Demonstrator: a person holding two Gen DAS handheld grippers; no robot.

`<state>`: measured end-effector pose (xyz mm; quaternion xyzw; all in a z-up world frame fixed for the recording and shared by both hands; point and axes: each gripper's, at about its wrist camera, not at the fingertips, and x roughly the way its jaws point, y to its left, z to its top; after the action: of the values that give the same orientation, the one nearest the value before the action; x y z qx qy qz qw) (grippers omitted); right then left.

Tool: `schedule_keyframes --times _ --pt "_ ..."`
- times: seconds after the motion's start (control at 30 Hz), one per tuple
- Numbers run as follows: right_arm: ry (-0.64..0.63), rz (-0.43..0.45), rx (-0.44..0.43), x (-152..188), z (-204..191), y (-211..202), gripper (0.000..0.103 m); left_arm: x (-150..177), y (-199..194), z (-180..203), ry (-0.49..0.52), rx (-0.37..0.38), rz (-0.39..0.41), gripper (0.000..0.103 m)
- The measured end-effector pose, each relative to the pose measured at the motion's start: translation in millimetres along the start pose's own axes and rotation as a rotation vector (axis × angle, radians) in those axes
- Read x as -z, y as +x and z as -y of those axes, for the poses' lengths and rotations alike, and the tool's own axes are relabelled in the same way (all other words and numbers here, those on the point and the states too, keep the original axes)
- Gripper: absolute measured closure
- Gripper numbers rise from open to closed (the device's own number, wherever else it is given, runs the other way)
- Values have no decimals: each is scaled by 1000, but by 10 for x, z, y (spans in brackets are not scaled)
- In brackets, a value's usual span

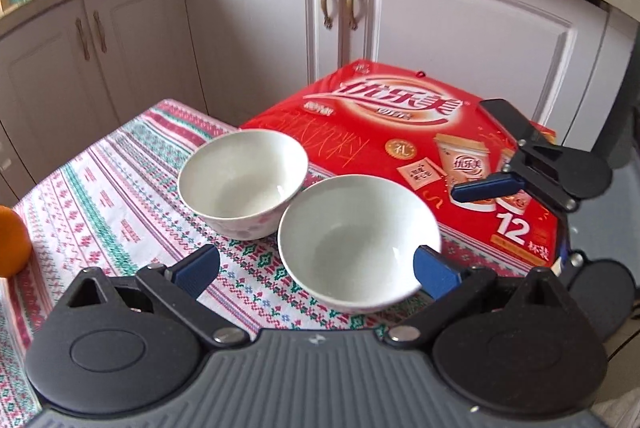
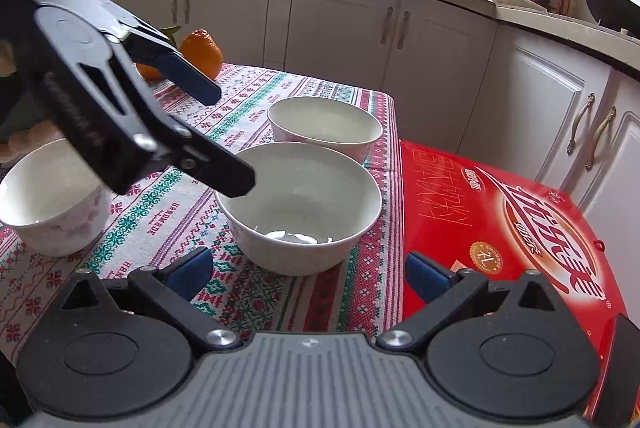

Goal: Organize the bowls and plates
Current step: 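Reach the left tool to the placed white bowl and grasp its rim, then lift the white bowl by its rim with the left tool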

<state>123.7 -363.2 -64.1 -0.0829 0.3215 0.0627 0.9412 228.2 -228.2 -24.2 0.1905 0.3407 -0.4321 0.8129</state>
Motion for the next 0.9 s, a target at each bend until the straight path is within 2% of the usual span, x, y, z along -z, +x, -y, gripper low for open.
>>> schedule_keyframes --times 0.23,0.33,0.43,0.47,0.57,0.67,0.77,0.9 --pt "-9 13 -31 5 63 93 1 -75 224 -58 -27 44 -64 4" --pt "-27 17 -42 -10 69 119 2 -95 292 -68 -27 39 -89 8" --pt "-41 24 -65 -15 85 127 7 -119 348 -91 -45 61 -102 8" --pt "-43 25 -70 -16 89 128 9 -129 364 -94 -47 69 -106 10" --pt "-50 27 -88 -19 103 131 13 -154 398 -91 -45 84 -121 27" --pt "-57 28 -94 -24 104 125 15 -170 439 -91 -48 94 -129 30" --pt "-59 30 -103 -39 120 127 17 -193 460 -88 -48 106 -132 37" --pt "-64 29 -107 -50 127 141 17 -210 464 -99 -47 112 -134 39"
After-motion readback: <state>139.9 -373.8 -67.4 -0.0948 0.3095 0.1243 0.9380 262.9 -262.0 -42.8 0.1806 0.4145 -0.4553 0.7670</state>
